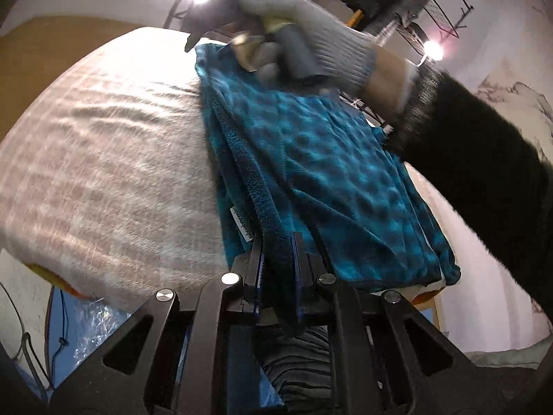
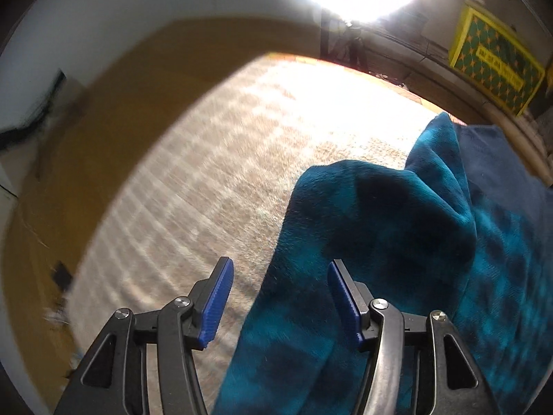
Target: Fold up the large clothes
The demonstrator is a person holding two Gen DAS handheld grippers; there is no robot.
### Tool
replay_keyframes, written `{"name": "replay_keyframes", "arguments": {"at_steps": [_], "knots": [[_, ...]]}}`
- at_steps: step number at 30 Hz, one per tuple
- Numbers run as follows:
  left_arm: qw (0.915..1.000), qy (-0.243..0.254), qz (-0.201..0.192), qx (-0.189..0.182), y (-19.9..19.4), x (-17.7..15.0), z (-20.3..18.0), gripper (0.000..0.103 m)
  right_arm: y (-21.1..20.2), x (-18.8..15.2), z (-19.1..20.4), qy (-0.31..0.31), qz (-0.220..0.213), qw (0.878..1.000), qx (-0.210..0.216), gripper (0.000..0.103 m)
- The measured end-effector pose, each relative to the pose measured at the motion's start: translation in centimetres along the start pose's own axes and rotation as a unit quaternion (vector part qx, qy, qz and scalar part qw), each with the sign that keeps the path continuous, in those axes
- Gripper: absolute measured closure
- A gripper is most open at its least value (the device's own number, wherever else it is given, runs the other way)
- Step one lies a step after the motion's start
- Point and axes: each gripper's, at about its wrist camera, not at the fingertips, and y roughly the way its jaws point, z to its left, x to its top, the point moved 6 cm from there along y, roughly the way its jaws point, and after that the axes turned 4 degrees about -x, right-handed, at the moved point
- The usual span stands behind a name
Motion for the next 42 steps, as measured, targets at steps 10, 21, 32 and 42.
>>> {"name": "replay_keyframes", "arguments": {"at_steps": [10,21,32,42], "knots": [[0.9998,0.020,0.004,0.003,0.3,-0.2,-1.3,0.092,3.7,-1.4,-0.3,-0.045,0.049,0.994,-0.089,0.077],[0.9977,0.065,0.013,0.013,0.7,-0.6,-4.4,0.093,-1.3,-3.0,-6.1,0.042,-0.041,0.998,0.038,0.101],[0.9916,0.120,0.049,0.007,3.2,-2.3,-9.2,0.094,-6.3,-8.4,-19.8,0.205,-0.125,0.960,0.147,0.101],[0.9874,0.138,0.076,0.015,5.1,-4.0,-10.3,0.094,-9.9,-9.3,-19.5,0.150,-0.145,0.974,0.086,0.063]]}}
